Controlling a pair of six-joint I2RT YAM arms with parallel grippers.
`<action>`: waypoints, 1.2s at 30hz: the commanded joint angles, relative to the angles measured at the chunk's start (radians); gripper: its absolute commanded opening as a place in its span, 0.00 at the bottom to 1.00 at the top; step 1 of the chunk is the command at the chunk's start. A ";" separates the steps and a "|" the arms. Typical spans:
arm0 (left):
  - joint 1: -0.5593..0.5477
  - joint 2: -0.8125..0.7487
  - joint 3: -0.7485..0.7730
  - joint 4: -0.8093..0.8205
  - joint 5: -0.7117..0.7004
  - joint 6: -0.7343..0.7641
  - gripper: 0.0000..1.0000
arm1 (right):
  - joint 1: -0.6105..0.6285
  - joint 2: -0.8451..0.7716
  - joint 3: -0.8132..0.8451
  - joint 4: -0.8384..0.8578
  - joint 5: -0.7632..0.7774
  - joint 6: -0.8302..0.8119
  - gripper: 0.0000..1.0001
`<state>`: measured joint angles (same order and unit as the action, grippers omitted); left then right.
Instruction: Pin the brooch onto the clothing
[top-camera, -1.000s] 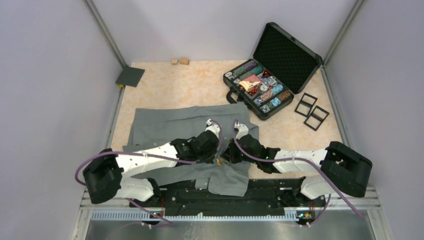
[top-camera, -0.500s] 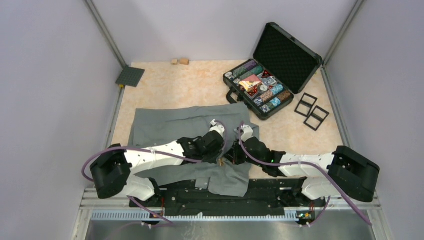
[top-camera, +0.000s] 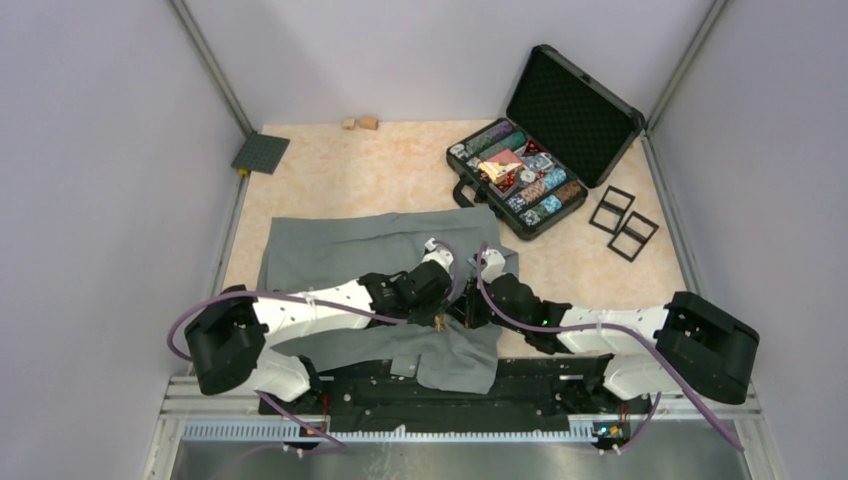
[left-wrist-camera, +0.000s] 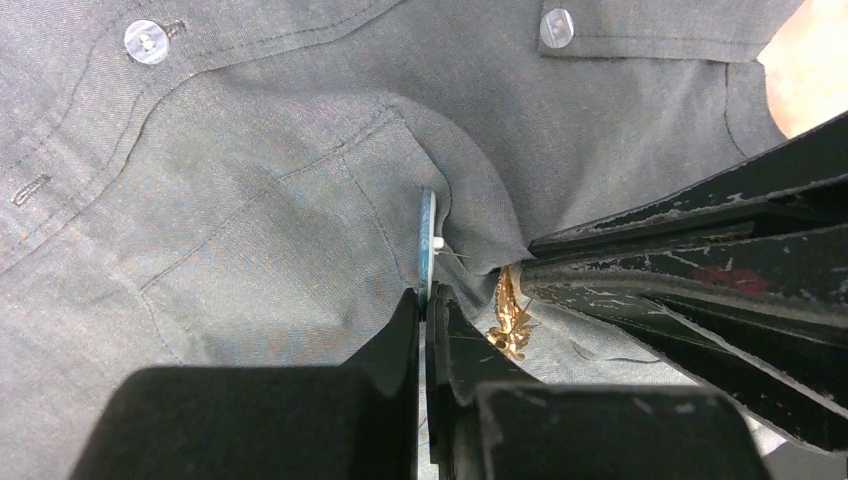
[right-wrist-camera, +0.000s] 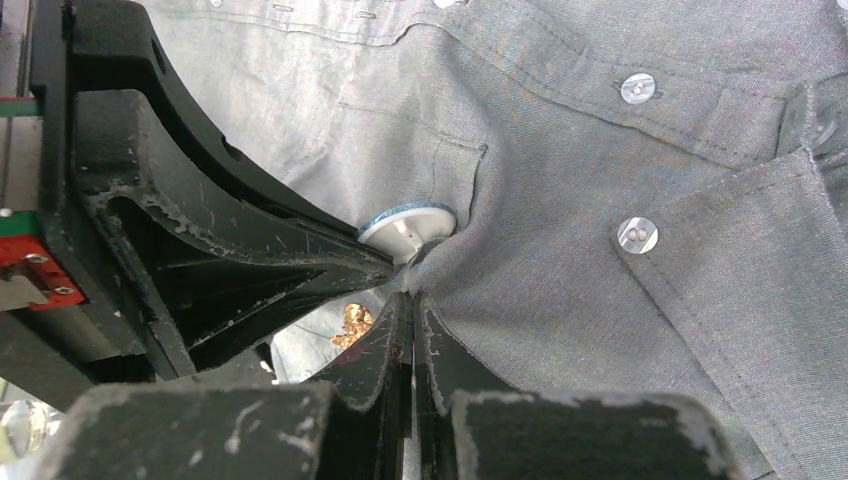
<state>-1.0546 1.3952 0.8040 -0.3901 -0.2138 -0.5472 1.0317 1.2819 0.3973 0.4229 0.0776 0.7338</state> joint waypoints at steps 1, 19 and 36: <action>-0.011 0.019 0.045 -0.027 -0.025 0.016 0.00 | 0.016 -0.007 0.023 0.066 0.001 -0.014 0.00; -0.064 0.076 0.131 -0.116 -0.093 0.073 0.00 | 0.022 -0.018 0.016 0.078 0.023 -0.033 0.00; -0.074 0.098 0.157 -0.154 -0.113 0.066 0.00 | 0.033 -0.033 0.002 0.101 0.028 -0.048 0.00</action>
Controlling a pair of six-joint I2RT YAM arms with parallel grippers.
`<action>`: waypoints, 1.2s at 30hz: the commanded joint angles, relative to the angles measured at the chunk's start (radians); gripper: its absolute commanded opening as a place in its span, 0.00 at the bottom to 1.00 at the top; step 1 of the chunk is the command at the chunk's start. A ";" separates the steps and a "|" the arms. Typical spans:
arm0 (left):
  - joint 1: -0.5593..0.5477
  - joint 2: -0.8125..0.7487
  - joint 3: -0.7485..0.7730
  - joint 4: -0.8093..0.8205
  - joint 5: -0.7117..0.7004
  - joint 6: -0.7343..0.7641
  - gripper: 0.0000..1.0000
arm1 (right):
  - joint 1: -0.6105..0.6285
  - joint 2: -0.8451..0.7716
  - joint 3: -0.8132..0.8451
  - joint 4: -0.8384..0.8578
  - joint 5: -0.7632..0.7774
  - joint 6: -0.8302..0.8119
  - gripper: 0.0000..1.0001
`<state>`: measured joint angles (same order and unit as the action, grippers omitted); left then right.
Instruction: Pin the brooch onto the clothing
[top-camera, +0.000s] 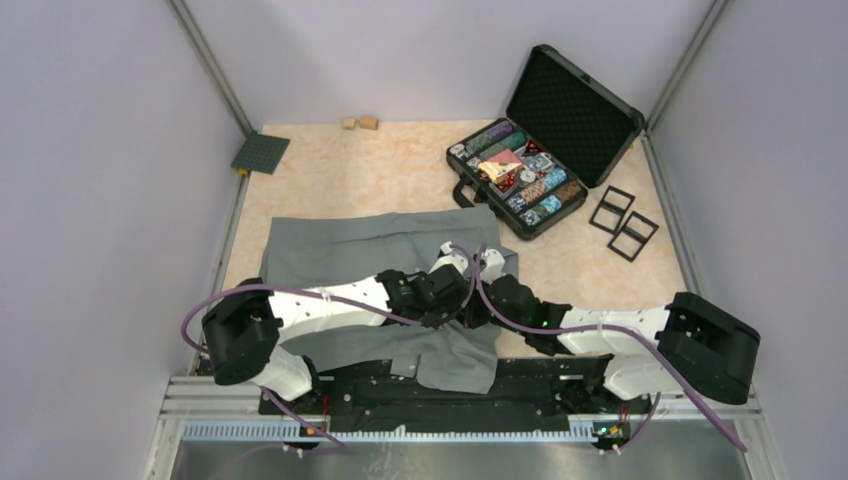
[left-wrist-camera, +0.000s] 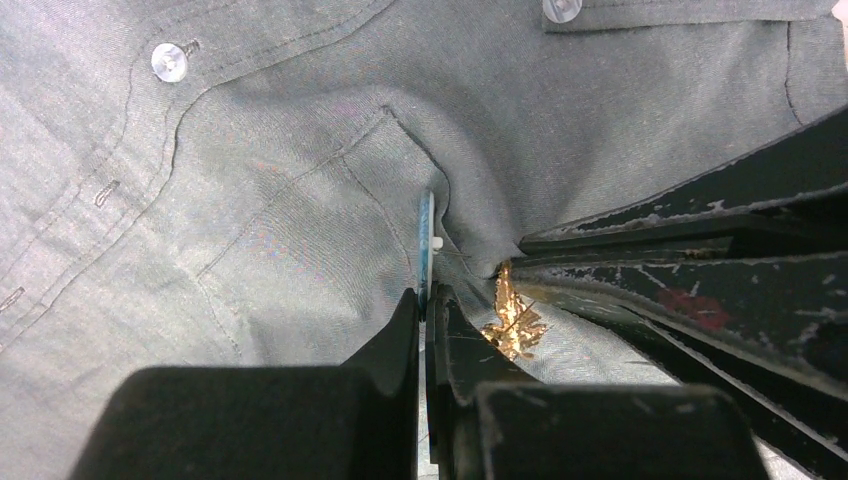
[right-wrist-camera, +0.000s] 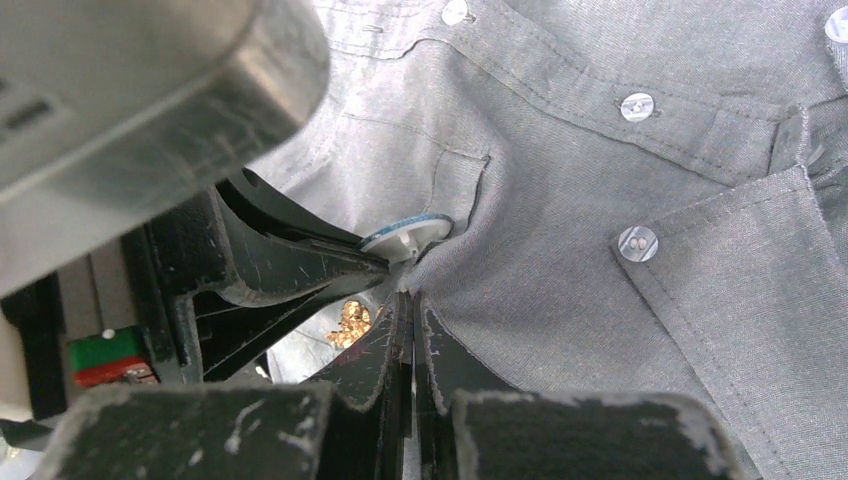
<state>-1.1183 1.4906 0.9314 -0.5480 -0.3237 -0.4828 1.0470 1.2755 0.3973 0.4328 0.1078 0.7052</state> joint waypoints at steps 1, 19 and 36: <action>-0.011 0.000 0.028 0.012 0.005 0.001 0.00 | 0.018 -0.020 0.004 0.094 -0.005 -0.019 0.00; -0.008 -0.104 -0.068 0.151 0.030 -0.076 0.00 | 0.036 0.130 0.014 0.161 -0.047 -0.013 0.00; 0.020 -0.103 -0.097 0.169 0.045 -0.135 0.00 | 0.048 -0.109 0.019 -0.014 0.023 -0.019 0.26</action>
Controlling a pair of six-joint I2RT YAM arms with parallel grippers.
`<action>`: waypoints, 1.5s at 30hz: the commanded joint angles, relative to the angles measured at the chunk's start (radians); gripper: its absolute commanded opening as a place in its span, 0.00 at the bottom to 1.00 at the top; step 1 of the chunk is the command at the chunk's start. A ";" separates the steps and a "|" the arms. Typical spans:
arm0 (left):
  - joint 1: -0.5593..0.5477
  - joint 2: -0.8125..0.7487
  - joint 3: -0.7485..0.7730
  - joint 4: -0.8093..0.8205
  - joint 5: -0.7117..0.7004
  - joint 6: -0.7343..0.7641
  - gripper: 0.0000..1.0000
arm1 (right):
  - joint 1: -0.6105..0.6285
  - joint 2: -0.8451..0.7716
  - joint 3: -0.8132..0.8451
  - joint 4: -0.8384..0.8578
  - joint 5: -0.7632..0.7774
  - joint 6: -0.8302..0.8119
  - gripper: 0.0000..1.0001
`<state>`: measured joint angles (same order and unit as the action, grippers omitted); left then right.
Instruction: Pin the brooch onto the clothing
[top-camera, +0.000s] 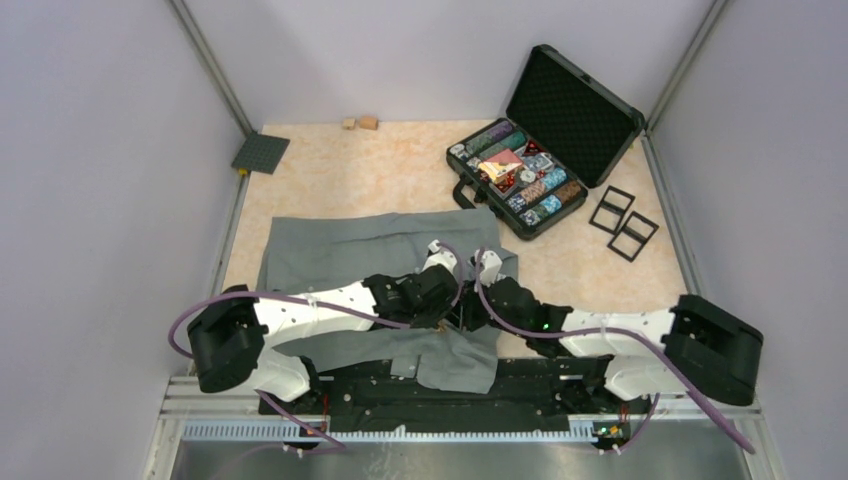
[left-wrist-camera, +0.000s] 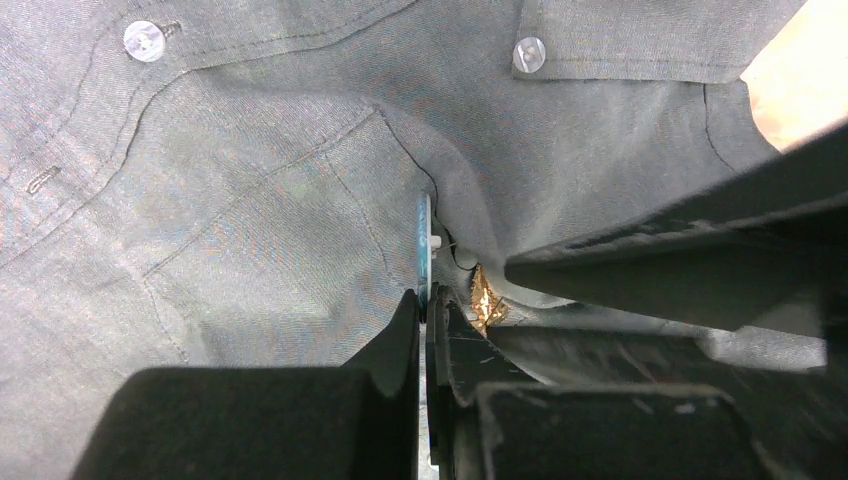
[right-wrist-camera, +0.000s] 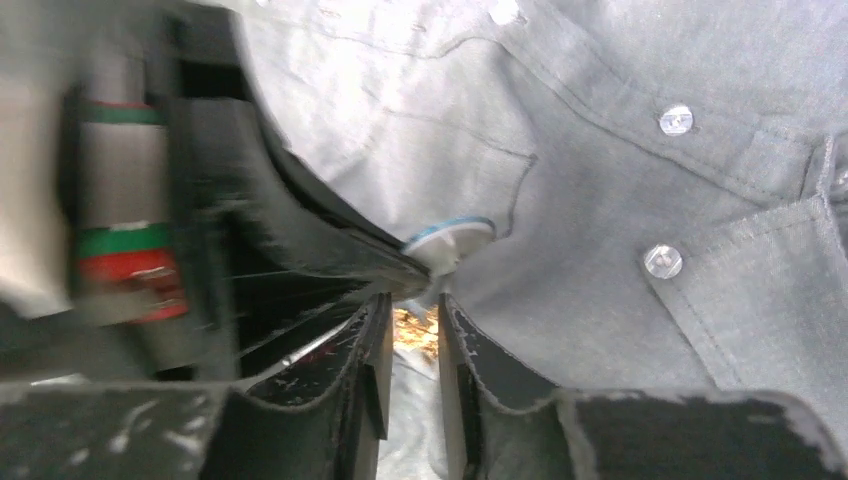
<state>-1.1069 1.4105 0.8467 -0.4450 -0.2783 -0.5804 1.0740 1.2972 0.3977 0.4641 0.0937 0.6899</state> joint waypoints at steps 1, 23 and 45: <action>0.010 -0.025 -0.017 0.071 0.004 -0.040 0.00 | 0.021 -0.173 0.014 -0.072 0.053 -0.006 0.31; 0.055 -0.071 -0.083 0.185 0.115 -0.078 0.00 | 0.029 -0.243 -0.130 0.052 0.069 -0.020 0.50; 0.067 -0.067 -0.092 0.216 0.151 -0.078 0.00 | 0.030 0.020 -0.091 0.229 0.027 -0.033 0.21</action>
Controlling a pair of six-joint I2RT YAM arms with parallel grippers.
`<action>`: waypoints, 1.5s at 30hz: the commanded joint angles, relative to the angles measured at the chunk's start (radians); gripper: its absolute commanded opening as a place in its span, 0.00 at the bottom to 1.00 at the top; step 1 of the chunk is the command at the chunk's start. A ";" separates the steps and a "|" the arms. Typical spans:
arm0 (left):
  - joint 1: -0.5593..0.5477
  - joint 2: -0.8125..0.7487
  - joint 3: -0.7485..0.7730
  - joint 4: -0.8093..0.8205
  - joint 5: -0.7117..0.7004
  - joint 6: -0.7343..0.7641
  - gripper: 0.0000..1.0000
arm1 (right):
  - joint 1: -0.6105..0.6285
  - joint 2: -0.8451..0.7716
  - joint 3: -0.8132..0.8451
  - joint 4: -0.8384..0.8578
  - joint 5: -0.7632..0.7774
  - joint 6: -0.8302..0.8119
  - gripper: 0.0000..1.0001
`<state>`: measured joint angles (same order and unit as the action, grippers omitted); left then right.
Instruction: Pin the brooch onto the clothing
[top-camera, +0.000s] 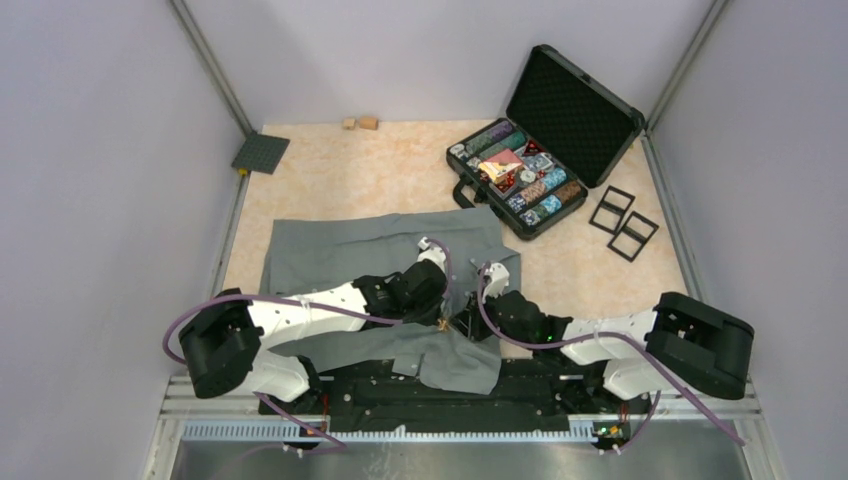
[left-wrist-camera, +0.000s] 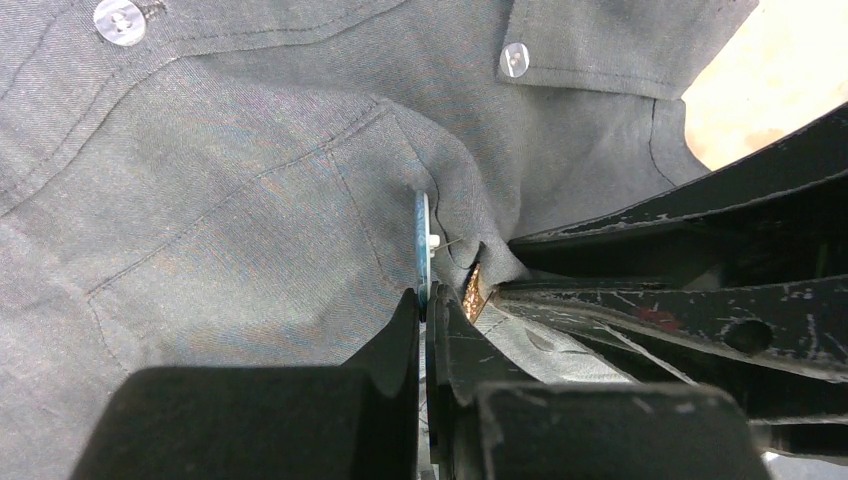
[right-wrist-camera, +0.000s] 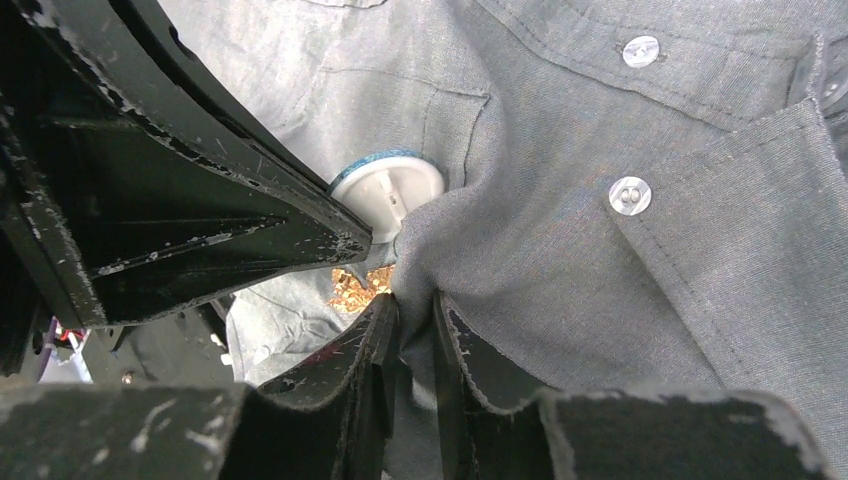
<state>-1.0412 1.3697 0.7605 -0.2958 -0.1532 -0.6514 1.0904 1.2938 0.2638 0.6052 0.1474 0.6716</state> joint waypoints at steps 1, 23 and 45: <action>0.002 -0.026 -0.005 0.067 0.027 -0.008 0.00 | 0.013 0.029 0.043 0.091 -0.028 -0.016 0.21; 0.012 -0.040 -0.022 0.113 0.057 -0.007 0.00 | 0.013 0.115 0.051 0.164 -0.098 -0.026 0.00; 0.032 -0.098 -0.073 0.201 0.116 -0.011 0.00 | 0.014 0.148 0.056 0.174 -0.127 -0.024 0.00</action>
<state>-1.0145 1.3151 0.6922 -0.2100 -0.0742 -0.6525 1.0904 1.4277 0.2840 0.7330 0.0616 0.6537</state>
